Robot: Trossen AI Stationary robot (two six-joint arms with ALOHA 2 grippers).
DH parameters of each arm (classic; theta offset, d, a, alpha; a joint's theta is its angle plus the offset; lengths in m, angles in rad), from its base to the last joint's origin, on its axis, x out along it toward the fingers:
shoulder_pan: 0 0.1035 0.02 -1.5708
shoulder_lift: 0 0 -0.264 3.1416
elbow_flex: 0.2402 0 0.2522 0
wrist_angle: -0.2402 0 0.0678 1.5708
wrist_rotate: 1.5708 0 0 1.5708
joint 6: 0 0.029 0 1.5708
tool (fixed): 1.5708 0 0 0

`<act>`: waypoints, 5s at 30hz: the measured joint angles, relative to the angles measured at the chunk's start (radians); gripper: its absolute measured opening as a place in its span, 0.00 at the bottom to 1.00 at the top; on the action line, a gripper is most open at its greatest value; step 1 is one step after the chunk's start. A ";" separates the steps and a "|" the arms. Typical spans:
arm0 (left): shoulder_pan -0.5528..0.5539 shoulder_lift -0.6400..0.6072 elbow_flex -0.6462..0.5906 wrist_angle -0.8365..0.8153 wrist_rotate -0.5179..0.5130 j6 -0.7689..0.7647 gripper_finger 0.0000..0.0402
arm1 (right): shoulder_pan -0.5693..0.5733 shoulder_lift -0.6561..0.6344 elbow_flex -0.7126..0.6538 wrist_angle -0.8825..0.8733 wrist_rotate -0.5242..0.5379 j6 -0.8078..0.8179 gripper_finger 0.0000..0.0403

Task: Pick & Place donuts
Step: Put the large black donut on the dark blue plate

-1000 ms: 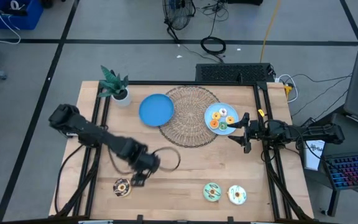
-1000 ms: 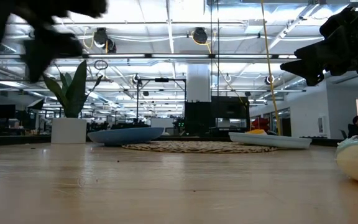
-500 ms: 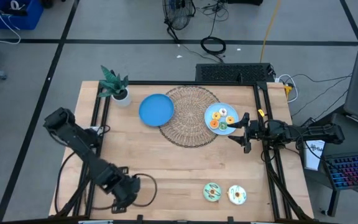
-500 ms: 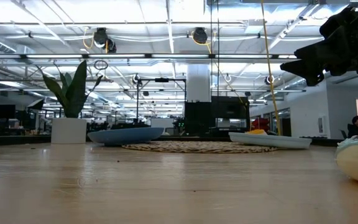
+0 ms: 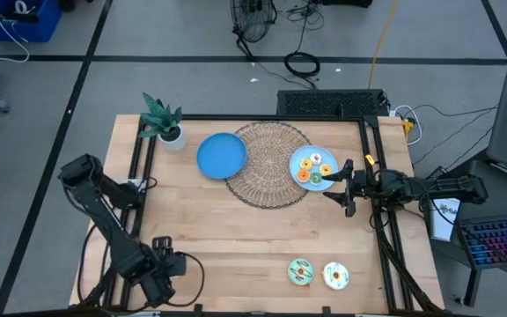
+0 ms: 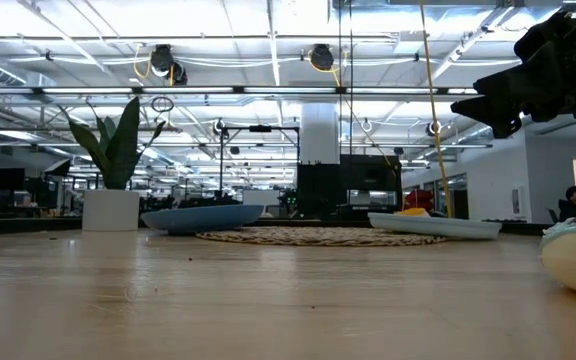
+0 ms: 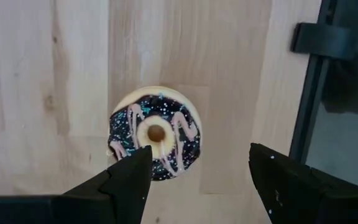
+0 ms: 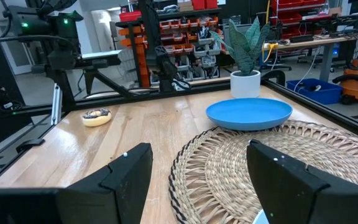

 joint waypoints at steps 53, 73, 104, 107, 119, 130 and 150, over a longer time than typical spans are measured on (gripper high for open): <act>-0.017 0.188 -0.057 0.104 0.051 0.026 0.25 | 0.000 0.000 0.000 0.000 0.000 0.000 0.60; 0.108 0.165 -0.053 0.102 0.101 0.106 0.15 | 0.000 0.000 0.000 0.000 0.000 0.000 0.60; 0.516 0.160 -0.053 0.109 -0.033 0.629 0.16 | 0.000 0.000 0.000 0.000 0.000 0.000 0.60; 0.557 0.160 -0.054 0.142 -0.057 0.676 0.16 | 0.000 0.000 0.000 0.000 0.000 0.000 0.60; 0.706 0.160 -0.054 0.483 -0.111 0.914 0.16 | 0.000 0.000 0.000 0.000 0.000 0.000 0.60; 0.807 0.161 -0.054 0.904 -0.209 1.128 0.16 | 0.000 0.000 0.000 0.000 0.000 0.000 0.60; 0.952 0.161 -0.054 1.416 -0.210 1.133 0.16 | 0.000 0.000 0.000 0.000 0.000 0.000 0.60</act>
